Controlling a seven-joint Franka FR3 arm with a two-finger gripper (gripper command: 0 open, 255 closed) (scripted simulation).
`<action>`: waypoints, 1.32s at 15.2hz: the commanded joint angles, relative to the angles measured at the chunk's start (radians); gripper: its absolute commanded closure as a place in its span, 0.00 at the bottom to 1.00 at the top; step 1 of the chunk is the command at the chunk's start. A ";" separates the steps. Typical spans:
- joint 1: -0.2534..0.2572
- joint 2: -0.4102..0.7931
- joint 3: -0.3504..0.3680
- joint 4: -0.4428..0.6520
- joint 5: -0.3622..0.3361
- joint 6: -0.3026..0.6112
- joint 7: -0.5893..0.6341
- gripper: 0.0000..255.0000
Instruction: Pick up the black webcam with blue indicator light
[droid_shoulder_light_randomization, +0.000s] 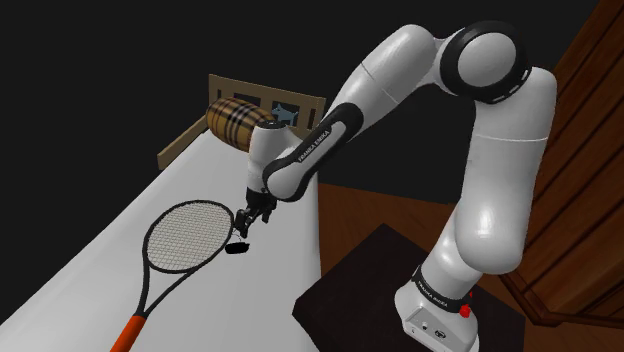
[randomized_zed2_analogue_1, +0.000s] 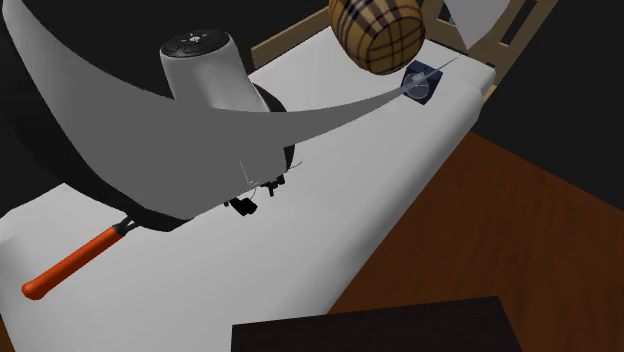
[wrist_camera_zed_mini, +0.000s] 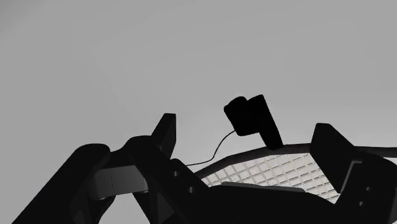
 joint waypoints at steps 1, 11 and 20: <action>0.029 0.081 -0.014 0.042 -0.034 0.031 0.037 0.00; 0.075 0.242 -0.057 0.108 -0.080 0.120 0.075 0.00; 0.077 0.242 -0.057 0.108 -0.080 0.120 0.077 1.00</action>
